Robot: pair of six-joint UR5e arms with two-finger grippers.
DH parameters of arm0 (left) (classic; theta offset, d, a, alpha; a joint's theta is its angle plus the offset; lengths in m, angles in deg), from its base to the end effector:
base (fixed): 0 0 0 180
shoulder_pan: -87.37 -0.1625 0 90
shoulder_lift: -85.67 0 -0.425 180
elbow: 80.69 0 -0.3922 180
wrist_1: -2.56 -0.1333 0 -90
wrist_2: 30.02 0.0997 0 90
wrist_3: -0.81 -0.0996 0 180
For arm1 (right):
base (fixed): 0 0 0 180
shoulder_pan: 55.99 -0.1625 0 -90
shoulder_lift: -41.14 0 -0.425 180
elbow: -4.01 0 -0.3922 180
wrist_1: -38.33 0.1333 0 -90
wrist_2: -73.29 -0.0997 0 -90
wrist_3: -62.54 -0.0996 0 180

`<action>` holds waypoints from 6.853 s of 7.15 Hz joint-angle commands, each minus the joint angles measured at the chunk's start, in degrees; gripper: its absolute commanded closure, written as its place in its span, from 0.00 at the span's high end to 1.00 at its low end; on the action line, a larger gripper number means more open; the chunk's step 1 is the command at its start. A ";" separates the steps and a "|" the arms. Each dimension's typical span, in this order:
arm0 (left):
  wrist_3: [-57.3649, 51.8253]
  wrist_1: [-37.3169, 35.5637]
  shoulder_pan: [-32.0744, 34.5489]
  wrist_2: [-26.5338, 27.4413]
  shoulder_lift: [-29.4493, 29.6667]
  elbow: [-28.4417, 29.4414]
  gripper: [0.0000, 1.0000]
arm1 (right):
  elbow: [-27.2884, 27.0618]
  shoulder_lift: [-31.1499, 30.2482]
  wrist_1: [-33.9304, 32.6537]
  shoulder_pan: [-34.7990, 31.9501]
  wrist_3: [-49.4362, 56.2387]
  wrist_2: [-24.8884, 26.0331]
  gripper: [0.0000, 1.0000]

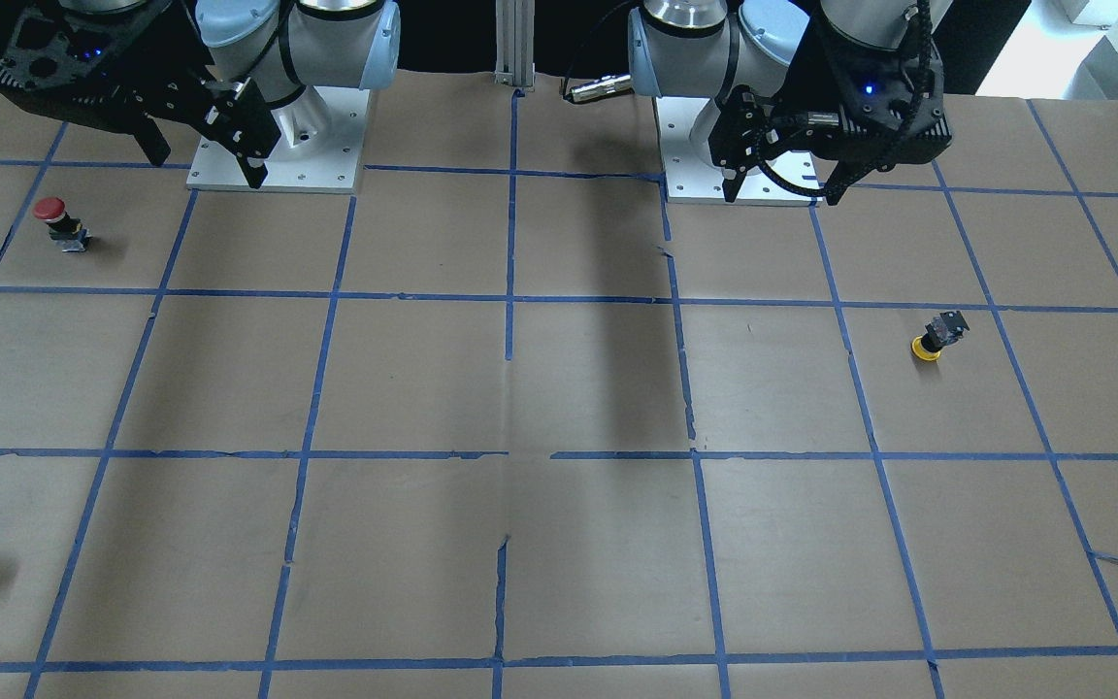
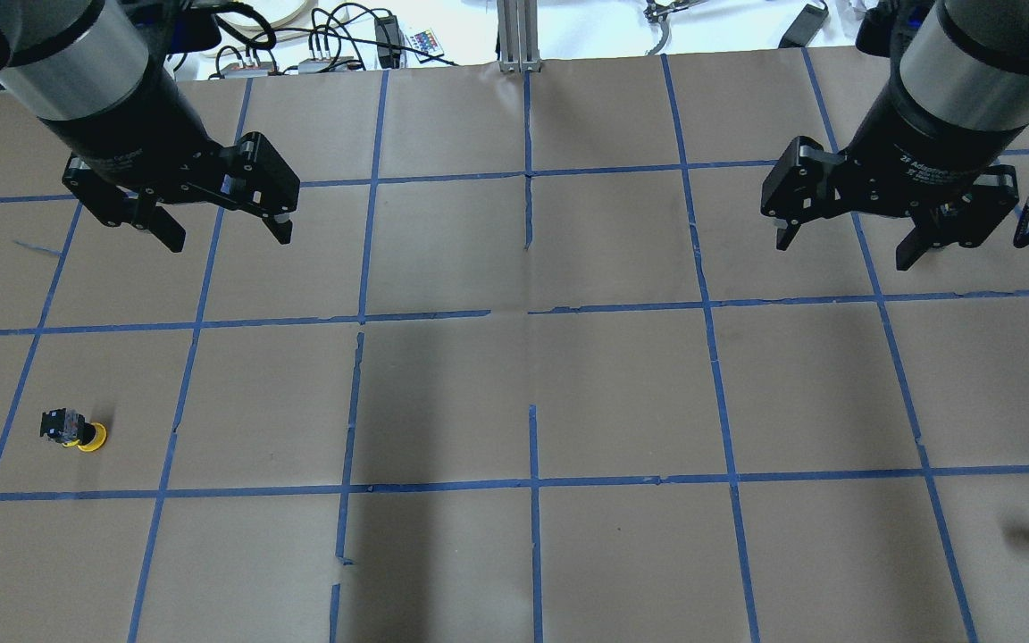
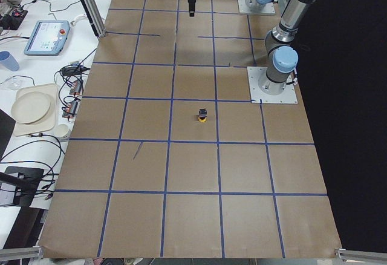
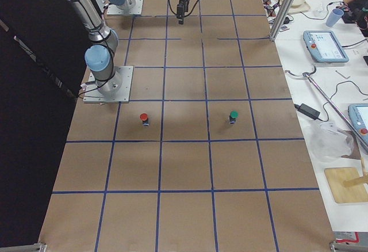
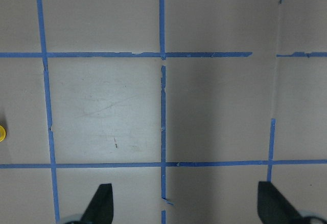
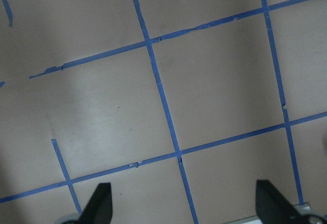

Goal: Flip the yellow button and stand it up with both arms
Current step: 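Move the left gripper down toward the yellow-capped button lying on its side, then lower the left gripper and close it on the yellow button's base, then lift the yellow button with the left gripper and swing it toward center, then raise the yellow button high with the left gripper while the right gripper approaches it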

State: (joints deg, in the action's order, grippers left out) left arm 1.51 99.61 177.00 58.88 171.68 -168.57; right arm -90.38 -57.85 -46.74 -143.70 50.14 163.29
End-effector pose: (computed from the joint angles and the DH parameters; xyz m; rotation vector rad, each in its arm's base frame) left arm -0.1322 -0.4593 0.5270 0.0294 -3.1222 -0.0257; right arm 0.1163 -0.4286 0.5136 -0.4016 -3.1153 -0.0090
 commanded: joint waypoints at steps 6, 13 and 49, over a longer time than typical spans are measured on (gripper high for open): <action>-22.26 -0.10 -9.09 6.28 -1.02 -6.67 0.99 | 0.35 0.11 -0.10 0.26 0.09 -0.27 1.00; -48.33 -22.71 -36.35 6.19 1.35 -27.40 0.96 | 0.26 0.20 -1.07 0.52 0.09 -0.62 1.00; -9.93 -3.09 -0.95 -59.11 3.73 -6.15 0.08 | 0.44 4.16 24.89 17.83 -21.97 -49.36 1.00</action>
State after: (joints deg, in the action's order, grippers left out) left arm -9.94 96.45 174.42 9.18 175.92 -174.48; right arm -89.99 -53.79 -27.57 -127.29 29.22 119.93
